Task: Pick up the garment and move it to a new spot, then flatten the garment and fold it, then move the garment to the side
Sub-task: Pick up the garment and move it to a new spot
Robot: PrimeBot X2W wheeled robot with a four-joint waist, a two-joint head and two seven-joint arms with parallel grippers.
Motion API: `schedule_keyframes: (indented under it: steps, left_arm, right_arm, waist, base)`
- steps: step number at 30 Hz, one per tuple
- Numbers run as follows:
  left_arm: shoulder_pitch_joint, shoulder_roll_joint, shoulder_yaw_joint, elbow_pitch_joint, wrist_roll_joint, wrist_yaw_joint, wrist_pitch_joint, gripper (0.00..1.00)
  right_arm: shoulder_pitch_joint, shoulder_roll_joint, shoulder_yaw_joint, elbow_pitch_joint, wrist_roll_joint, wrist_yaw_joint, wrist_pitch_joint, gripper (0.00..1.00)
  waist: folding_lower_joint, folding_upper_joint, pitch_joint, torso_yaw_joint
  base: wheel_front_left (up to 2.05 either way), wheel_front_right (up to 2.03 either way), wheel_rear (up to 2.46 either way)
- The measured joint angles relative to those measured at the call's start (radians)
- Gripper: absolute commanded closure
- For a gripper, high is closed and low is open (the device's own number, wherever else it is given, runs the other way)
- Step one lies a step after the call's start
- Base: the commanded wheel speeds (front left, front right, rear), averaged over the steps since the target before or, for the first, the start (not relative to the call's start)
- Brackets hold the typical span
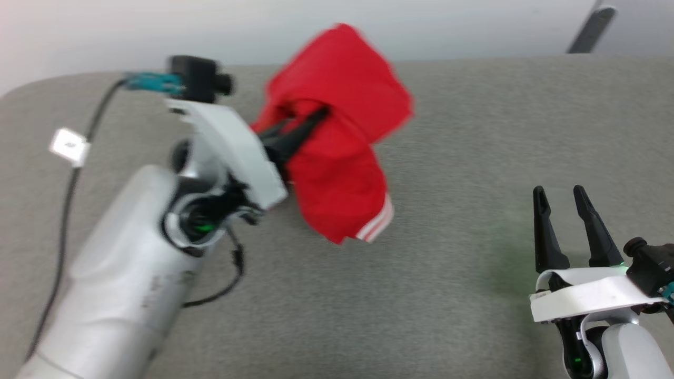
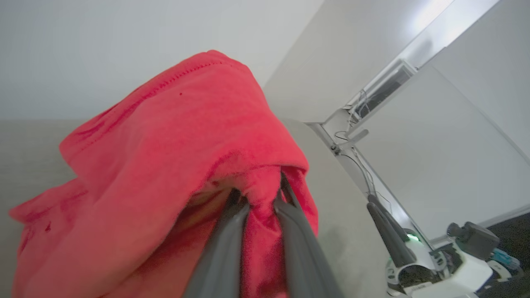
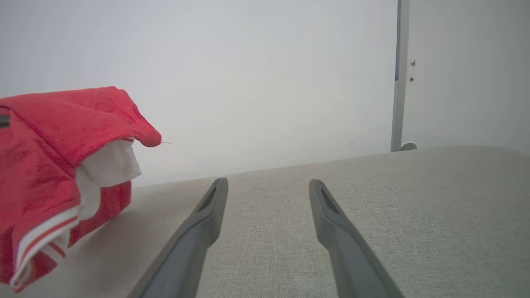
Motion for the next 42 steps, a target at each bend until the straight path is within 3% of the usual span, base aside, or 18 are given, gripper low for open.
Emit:
schedule_keyframes:
  steps: [9,13,27,36,40,41,42]
  left_arm:
    - [-0.072,-0.156,-0.159,0.001,-0.014,0.000,0.050,1.00]
    - [-0.129,-0.209,-0.174,0.042,-0.070,0.000,0.019,1.00]
    - [-0.187,-0.025,-0.244,0.474,-0.055,0.000,0.022,1.00]
    - [-0.323,0.037,-0.542,0.503,0.202,-0.007,0.078,1.00]
    - [-0.353,0.044,-0.595,0.497,0.193,-0.008,0.080,1.00]
    - [-0.354,0.044,-0.601,0.498,0.186,-0.009,0.065,0.96]
    - [-0.354,0.042,-0.608,0.498,0.178,-0.009,0.051,0.63]
  right_arm:
    - [-0.013,0.031,-0.026,-0.006,0.041,0.000,0.000,0.00]
    - [-0.023,0.033,-0.034,-0.004,0.066,0.000,0.000,0.00]
    - [-0.026,0.034,-0.022,0.012,0.176,0.000,0.000,0.00]
    - [-0.044,0.034,-0.012,0.006,0.201,0.000,0.000,0.00]
    - [-0.067,0.034,0.011,0.000,0.205,0.000,0.000,0.00]
    - [-0.068,0.035,0.013,-0.003,0.203,0.000,0.000,0.00]
    - [-0.069,0.035,0.013,-0.004,0.200,0.000,0.000,0.00]
  waist:
    - [0.0000,0.0000,0.031,-0.141]
    - [0.0000,0.0000,0.052,-0.217]
    - [0.0001,0.0000,0.135,-0.445]
    - [0.0000,0.0000,0.214,-0.484]
    - [0.0001,0.0000,0.239,-0.488]
    - [0.0000,0.0000,0.242,-0.486]
    - [0.0001,0.0000,0.243,-0.483]
  base:
    - [0.00,0.00,0.00]
    - [0.00,0.00,0.00]
    - [0.00,0.00,0.00]
    - [0.00,0.00,0.00]
    - [0.00,0.00,0.00]
    - [0.00,0.00,0.00]
    - [0.00,0.00,0.00]
